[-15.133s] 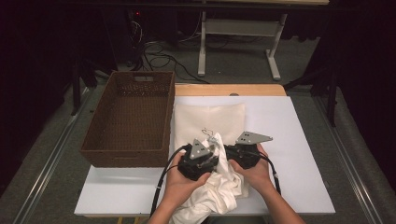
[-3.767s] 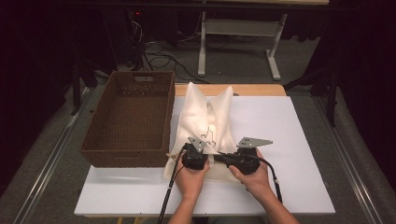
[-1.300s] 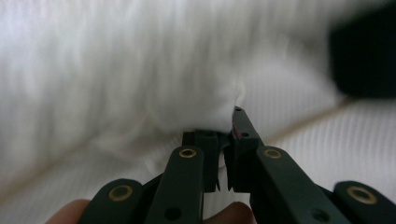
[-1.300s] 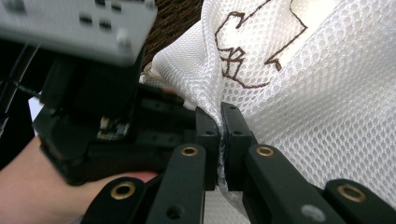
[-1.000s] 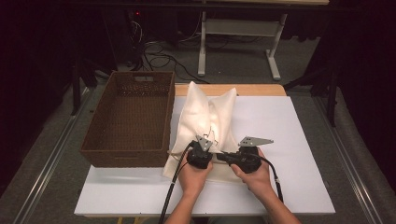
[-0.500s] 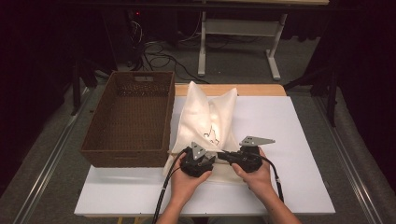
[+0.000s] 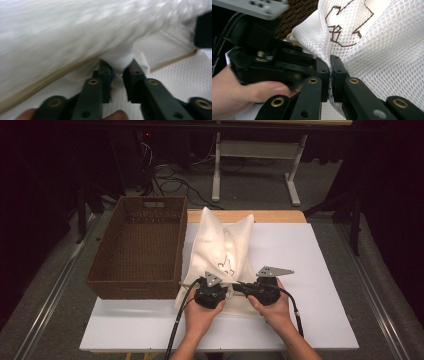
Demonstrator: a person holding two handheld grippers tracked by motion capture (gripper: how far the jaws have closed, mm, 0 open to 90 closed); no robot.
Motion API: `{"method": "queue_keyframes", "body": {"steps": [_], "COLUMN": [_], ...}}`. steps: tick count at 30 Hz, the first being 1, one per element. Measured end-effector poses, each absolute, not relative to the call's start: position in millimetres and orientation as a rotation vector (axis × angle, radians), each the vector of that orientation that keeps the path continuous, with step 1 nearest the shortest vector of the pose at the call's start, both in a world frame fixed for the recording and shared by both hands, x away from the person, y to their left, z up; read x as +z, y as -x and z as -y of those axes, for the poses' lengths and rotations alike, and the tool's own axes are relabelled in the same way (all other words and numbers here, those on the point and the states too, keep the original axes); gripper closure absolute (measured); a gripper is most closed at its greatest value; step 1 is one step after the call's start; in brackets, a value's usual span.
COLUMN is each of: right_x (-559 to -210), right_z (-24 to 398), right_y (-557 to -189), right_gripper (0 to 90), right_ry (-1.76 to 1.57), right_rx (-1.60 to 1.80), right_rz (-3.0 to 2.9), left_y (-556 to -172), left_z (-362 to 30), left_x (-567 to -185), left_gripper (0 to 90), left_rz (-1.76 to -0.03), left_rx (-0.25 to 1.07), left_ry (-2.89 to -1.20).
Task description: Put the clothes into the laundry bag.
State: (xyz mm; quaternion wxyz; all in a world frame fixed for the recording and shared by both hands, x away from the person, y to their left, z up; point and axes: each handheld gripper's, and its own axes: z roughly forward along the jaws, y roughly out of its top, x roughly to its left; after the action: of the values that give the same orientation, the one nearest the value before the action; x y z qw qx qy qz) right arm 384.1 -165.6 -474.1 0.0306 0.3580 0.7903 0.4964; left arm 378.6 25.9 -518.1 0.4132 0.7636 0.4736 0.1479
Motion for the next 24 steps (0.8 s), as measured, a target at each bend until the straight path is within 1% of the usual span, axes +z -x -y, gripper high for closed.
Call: {"method": "queue_keyframes", "body": {"steps": [1,3,6,9,10,11,12,13,15,17,18,20,22,24], "right_x": [-474.1,-474.4,-473.6,-472.6,-472.6,-472.8,-473.0,-472.9,-472.6,-472.1,-471.8,-471.5,-471.6,-471.7], "right_z": [165.8,166.6,168.1,170.5,170.5,172.4,172.8,173.1,173.0,172.7,172.8,173.3,172.9,171.9], "right_y": [-384.0,-383.9,-383.1,-384.1,-384.1,-385.2,-385.4,-385.5,-385.7,-385.3,-385.2,-385.4,-385.6,-385.3], "right_gripper": [88.4,88.4,88.4,88.4,88.4,88.3,88.3,88.3,88.3,88.3,88.2,88.2,88.2,88.2], "right_ry": [-1.102,-1.100,-1.107,-1.111,-1.111,-1.114,-1.115,-1.116,-1.112,-1.112,-1.113,-1.110,-1.112,-1.111], "right_rx": [1.529,1.532,1.532,1.537,1.537,1.544,1.550,1.548,1.550,1.553,1.554,1.561,1.562,1.557], "right_rz": [-2.437,-2.437,-2.435,-2.423,-2.423,-2.423,-2.423,-2.420,-2.417,-2.417,-2.416,-2.415,-2.418,-2.421], "left_y": [-381.0,-388.6,-399.2,-404.9,-404.9,-402.1,-399.5,-396.6,-390.1,-385.0,-382.2,-379.4,-377.6,-377.9], "left_z": [-22.8,-17.2,-15.0,-13.1,-13.1,-13.6,-16.0,-18.7,-22.7,-27.5,-31.8,-37.5,-38.9,-37.0], "left_x": [-519.0,-521.0,-520.0,-519.4,-519.4,-519.3,-519.4,-519.7,-519.7,-520.2,-520.6,-520.9,-520.9,-521.0], "left_gripper": [86.3,88.1,88.3,86.4,80.9,74.1,72.1,64.9,58.3,56.3,57.5,63.1,68.5,75.6], "left_rz": [-1.198,-1.194,-1.195,-1.193,-1.193,-1.166,-1.155,-1.141,-1.121,-1.107,-1.107,-1.113,-1.127,-1.150], "left_rx": [0.373,0.348,0.334,0.319,0.319,0.286,0.272,0.250,0.248,0.281,0.293,0.296,0.331,0.352], "left_ry": [-1.914,-1.863,-1.775,-1.793,-1.793,-1.819,-1.828,-1.822,-1.843,-1.878,-1.887,-1.891,-1.915,-1.920]}}
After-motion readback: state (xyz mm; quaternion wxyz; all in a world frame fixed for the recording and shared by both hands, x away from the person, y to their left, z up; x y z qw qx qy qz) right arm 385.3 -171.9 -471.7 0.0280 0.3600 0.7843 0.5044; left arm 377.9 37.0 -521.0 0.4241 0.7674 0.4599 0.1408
